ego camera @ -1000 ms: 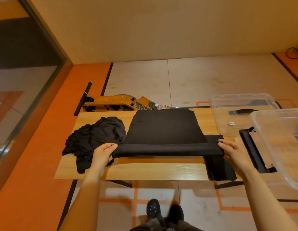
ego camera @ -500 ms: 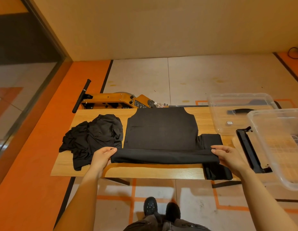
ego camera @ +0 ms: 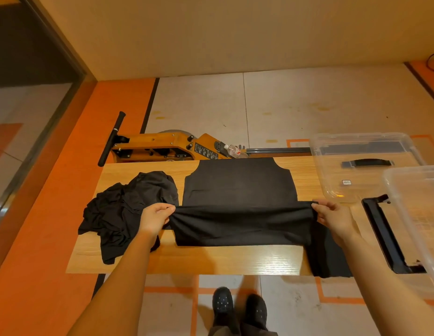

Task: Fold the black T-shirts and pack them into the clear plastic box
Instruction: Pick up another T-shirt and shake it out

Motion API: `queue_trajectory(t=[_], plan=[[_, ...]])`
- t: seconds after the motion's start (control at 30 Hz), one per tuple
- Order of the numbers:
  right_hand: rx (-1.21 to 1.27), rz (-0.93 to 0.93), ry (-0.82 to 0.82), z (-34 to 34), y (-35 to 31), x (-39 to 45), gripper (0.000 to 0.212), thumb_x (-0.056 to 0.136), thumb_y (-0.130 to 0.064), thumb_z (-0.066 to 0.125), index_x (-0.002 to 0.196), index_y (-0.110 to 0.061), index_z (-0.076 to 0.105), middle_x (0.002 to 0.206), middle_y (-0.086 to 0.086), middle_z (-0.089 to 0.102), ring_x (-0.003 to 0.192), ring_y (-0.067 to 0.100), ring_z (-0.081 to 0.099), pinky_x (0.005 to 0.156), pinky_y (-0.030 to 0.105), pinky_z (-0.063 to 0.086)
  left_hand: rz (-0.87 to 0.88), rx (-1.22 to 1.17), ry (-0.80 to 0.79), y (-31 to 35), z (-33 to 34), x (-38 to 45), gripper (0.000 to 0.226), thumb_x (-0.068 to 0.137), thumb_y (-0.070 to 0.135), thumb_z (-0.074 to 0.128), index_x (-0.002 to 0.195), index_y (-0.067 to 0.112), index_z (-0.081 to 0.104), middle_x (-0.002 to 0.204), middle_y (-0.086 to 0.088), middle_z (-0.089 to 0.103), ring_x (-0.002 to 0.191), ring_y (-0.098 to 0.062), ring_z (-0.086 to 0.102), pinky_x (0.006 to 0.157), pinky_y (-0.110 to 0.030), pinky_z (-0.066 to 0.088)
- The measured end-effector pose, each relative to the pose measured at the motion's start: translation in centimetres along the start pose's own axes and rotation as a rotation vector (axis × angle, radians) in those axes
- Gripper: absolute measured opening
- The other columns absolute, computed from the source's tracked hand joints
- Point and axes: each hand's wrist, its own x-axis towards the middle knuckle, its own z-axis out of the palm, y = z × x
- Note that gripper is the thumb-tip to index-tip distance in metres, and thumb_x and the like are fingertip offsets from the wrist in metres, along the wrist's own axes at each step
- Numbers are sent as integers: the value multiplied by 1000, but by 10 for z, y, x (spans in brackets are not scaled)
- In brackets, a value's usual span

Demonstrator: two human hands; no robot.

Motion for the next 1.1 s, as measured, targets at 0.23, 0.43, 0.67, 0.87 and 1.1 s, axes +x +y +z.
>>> queue_trajectory(t=[0.23, 0.43, 0.67, 0.87, 1.1], plan=[[-23, -32, 73, 25, -27, 45, 8, 92, -4, 64, 99, -5, 67, 99, 16, 66, 91, 23, 63, 77, 27, 53, 84, 113, 38, 36, 19, 53, 11, 87, 10, 70, 96, 5, 73, 96, -5, 69, 92, -17, 60, 82, -30, 44], [-73, -58, 128, 44, -53, 82, 11, 92, -3, 62, 85, -12, 62, 95, 13, 63, 86, 21, 62, 70, 22, 53, 106, 221, 53, 63, 36, 100, 14, 86, 15, 71, 93, 3, 72, 96, -4, 67, 94, -18, 57, 82, -30, 41], [-47, -60, 141, 66, -61, 109, 5, 93, -2, 60, 95, -5, 63, 88, 4, 61, 97, 27, 60, 88, 36, 51, -51, 106, 99, 75, 57, 139, 16, 89, 14, 67, 96, 1, 69, 71, -6, 67, 59, -13, 57, 68, -29, 52], [-228, -109, 197, 77, -50, 113, 42, 91, -16, 69, 129, -7, 57, 127, 9, 59, 121, 25, 55, 100, 35, 45, -76, 101, 106, 72, 65, 143, 42, 85, 14, 69, 125, 13, 56, 100, -9, 66, 85, -18, 65, 82, -34, 56], [-341, -153, 333, 74, -15, 58, 27, 96, -18, 60, 119, -6, 61, 105, 4, 63, 100, 21, 60, 89, 40, 51, -63, 183, 147, 11, 66, 85, 30, 93, 15, 60, 122, 9, 59, 96, -2, 64, 89, -17, 63, 87, -35, 51]])
